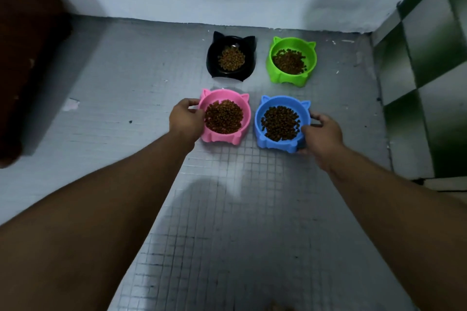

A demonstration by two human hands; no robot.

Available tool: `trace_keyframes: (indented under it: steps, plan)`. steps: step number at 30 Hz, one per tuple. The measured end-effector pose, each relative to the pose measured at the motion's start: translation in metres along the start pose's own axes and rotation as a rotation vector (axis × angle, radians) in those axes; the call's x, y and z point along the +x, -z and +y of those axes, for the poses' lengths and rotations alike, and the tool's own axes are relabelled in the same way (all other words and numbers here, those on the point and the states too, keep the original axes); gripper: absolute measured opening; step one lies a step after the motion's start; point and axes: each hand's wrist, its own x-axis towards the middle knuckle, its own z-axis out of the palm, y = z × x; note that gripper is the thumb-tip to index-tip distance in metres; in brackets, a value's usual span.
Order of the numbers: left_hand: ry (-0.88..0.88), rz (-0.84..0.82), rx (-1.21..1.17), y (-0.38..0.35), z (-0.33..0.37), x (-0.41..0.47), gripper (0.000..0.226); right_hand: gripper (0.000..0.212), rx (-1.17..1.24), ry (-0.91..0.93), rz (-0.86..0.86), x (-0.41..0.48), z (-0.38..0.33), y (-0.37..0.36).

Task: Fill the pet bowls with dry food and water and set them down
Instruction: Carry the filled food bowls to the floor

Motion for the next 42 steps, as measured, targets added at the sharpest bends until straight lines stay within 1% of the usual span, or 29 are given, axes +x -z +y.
trace_keyframes:
  steps: [4,6,9,12,15,20,22,25,28,31,35,37,42]
  plan:
    - [0.002,0.052,0.000,-0.009,-0.003,0.006,0.016,0.040,-0.033,-0.001,0.011,0.012,0.003,0.000]
    - [-0.015,0.083,-0.001,-0.010,-0.004,0.009,0.011,0.038,-0.083,0.033,0.052,0.022,0.007,0.000]
    - [-0.054,0.122,0.063,-0.011,-0.005,0.010,0.008,0.037,-0.196,0.110,0.123,0.042,0.018,0.000]
    - [-0.073,0.117,0.104,-0.010,-0.007,0.008,0.007,0.035,-0.269,0.159,0.139,0.029,0.010,-0.002]
    - [-0.041,0.120,0.097,-0.010,-0.006,0.009,0.007,0.035,-0.288,0.185,0.149,0.023,0.009,-0.004]
    - [-0.019,0.084,0.112,-0.004,-0.002,0.010,0.017,0.034,-0.338,0.189,0.151,0.023,0.008,-0.004]
    - [-0.020,0.060,0.132,0.000,-0.001,0.010,0.026,0.035,-0.355,0.193,0.154,0.023,0.008,-0.004]
    - [-0.089,0.032,0.192,0.006,0.004,0.004,0.036,0.043,-0.403,0.207,0.175,0.020,0.006,-0.003]
    - [-0.215,-0.014,0.282,0.013,0.017,-0.010,0.034,0.055,-0.475,0.231,0.185,0.010,-0.005,0.000]
    - [-0.333,-0.095,0.345,0.026,0.042,-0.030,0.030,0.057,-0.533,0.325,0.165,-0.012,-0.033,0.005]
    - [-0.459,-0.266,0.467,0.055,0.090,-0.070,0.039,0.054,-0.537,0.443,0.162,-0.073,-0.086,0.012]
    - [-0.471,-0.311,0.498,0.073,0.119,-0.096,0.045,0.052,-0.537,0.481,0.123,-0.110,-0.113,0.017]
    - [-0.465,-0.379,0.548,0.130,0.201,-0.176,0.052,0.052,-0.541,0.466,0.030,-0.212,-0.187,0.056]
